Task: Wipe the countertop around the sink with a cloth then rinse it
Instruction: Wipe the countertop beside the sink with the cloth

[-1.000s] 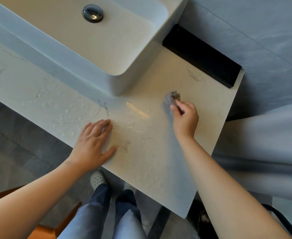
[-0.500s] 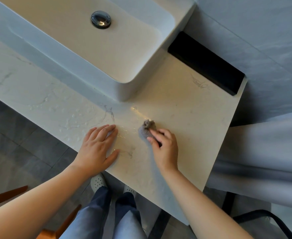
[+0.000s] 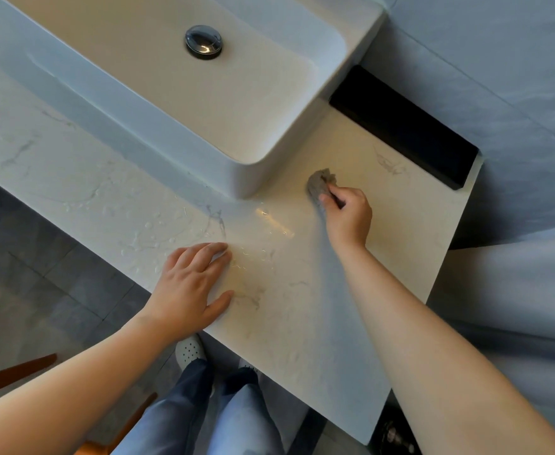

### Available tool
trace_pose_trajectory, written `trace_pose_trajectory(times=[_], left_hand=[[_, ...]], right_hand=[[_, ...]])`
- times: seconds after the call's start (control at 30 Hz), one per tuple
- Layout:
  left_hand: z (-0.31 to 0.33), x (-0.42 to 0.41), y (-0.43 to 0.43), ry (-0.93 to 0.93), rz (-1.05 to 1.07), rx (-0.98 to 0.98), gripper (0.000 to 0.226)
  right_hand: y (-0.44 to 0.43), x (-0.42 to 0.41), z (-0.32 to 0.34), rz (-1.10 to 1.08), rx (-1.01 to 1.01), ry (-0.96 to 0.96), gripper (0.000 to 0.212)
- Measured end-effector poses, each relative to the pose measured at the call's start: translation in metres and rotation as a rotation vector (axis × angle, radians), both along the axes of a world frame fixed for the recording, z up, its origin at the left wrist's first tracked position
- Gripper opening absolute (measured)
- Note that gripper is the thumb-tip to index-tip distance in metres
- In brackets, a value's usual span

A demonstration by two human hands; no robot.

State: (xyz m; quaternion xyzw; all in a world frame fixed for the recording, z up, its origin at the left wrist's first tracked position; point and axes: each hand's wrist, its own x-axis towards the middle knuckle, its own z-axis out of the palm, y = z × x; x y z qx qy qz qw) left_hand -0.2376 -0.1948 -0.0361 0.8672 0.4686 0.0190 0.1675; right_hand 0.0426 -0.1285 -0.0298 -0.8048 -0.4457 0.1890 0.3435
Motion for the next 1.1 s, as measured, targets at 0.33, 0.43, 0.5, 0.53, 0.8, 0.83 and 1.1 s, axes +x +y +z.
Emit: trace_pose_trajectory(times=[0.33, 0.43, 0.5, 0.53, 0.8, 0.83, 1.1], left_hand=[[0.002, -0.003, 0.003, -0.05, 0.005, -0.052, 0.059], [0.004, -0.009, 0.008, -0.136, 0.015, -0.067, 0.058], [0.006, -0.015, 0.012, -0.153, 0.027, -0.047, 0.059], [0.007, -0.018, 0.015, -0.143, 0.036, -0.036, 0.06], [0.005, -0.035, 0.024, 0.048, 0.049, -0.038, 0.072], [0.004, -0.035, 0.024, 0.047, 0.05, -0.038, 0.072], [-0.001, -0.036, 0.024, 0.006, 0.063, -0.041, 0.073]], right_hand=[[-0.052, -0.055, -0.019, 0.174, 0.083, -0.044, 0.028], [-0.078, -0.07, -0.015, 0.287, 0.033, 0.004, 0.029], [-0.086, -0.073, -0.01, 0.357, -0.057, 0.081, 0.029], [-0.087, -0.072, -0.006, 0.368, -0.08, 0.113, 0.029], [-0.011, -0.033, 0.006, 0.127, 0.039, -0.029, 0.023], [0.001, -0.032, 0.003, 0.118, 0.02, -0.045, 0.023], [0.012, -0.064, -0.012, 0.155, 0.052, -0.166, 0.025]])
